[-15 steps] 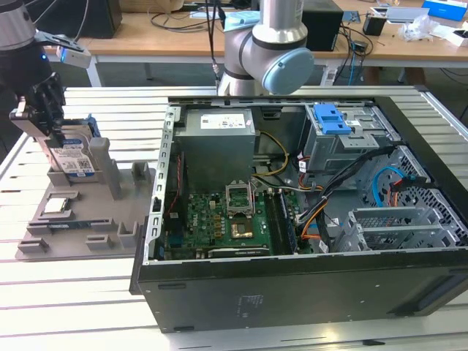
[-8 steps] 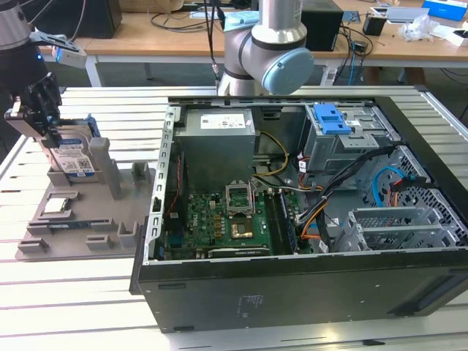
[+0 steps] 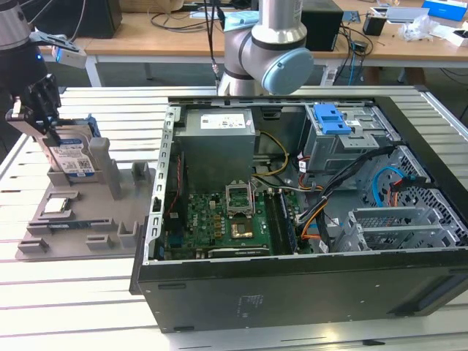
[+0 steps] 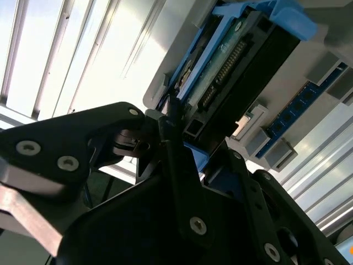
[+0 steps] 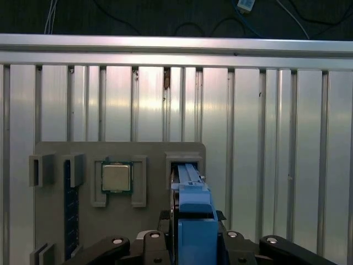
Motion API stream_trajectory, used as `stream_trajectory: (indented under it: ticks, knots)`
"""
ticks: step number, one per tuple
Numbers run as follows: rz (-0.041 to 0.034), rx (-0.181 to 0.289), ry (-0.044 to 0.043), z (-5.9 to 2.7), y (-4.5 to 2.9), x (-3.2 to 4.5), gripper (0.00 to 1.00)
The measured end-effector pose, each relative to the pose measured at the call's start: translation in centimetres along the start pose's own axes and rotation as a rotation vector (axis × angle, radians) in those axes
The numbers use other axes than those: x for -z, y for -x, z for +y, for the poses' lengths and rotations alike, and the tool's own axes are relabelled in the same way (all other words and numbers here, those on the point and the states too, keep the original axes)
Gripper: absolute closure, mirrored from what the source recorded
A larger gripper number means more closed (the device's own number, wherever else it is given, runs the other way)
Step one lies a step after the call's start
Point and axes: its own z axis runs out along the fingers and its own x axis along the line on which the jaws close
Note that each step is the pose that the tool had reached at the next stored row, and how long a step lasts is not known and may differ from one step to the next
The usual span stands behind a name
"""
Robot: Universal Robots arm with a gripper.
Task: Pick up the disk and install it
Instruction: 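Pick up the disk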
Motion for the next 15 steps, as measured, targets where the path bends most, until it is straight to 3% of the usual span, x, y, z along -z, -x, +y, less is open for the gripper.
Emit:
stream_trajectory:
  ticks: [15]
  knots:
    - [0.0000, 0.000, 0.0000, 0.04, 0.00, 0.00, 0.64]
